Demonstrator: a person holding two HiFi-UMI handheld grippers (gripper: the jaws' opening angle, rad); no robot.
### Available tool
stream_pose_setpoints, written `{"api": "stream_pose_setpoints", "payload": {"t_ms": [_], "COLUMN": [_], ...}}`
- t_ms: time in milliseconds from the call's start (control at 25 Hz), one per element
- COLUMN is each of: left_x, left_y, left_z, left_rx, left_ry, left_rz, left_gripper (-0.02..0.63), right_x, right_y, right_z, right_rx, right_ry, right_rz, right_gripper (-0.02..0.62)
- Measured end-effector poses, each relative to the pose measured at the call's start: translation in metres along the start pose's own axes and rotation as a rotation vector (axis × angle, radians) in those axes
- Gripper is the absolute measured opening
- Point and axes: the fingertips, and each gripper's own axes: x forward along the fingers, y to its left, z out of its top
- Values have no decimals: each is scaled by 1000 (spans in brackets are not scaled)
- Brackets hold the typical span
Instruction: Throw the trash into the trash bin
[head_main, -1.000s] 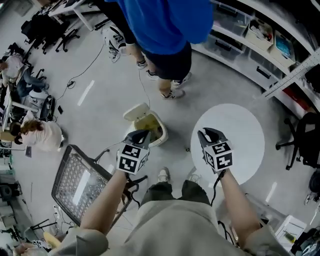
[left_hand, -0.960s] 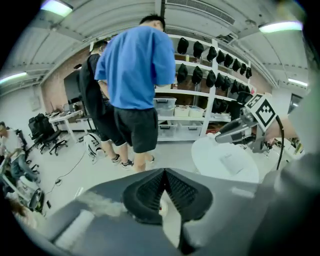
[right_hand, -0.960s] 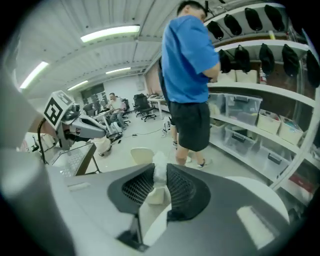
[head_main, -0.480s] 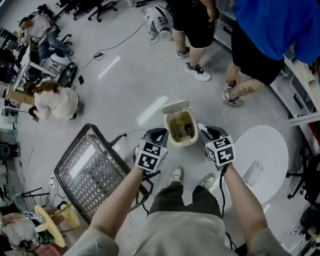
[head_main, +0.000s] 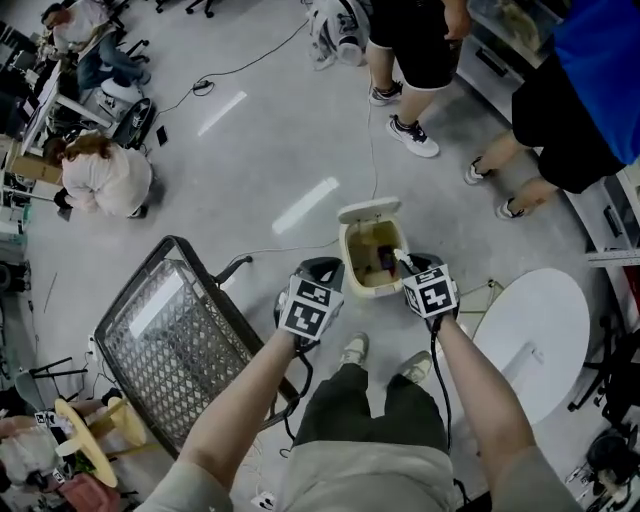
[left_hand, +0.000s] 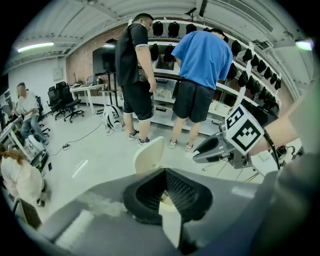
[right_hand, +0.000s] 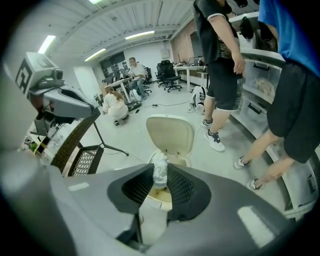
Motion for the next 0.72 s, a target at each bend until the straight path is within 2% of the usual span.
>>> {"api": "stream_pose_setpoints", "payload": {"t_ms": [80,200,520,720], "left_x": [7,12,15,12], "left_y": [4,9,6,-5], "left_z": [-8,-21,-41,-35], "left_rx": [-15,-36,-51,-30], "left_ry": [7,18,42,41], "left_rz": [-2,-1,-6,-15], "left_gripper": [2,2,3,2], "right_x": [13,29,22,-6], "right_y": [-2,-2,-8,-12], "right_z": [-4,-7,-18,-20], "right_rx": [-10,-14,12,42], "right_ry": [3,11,-1,-40], "right_rz": [-11,-14,-25,-40], "right_gripper": [99,161,170,170]}}
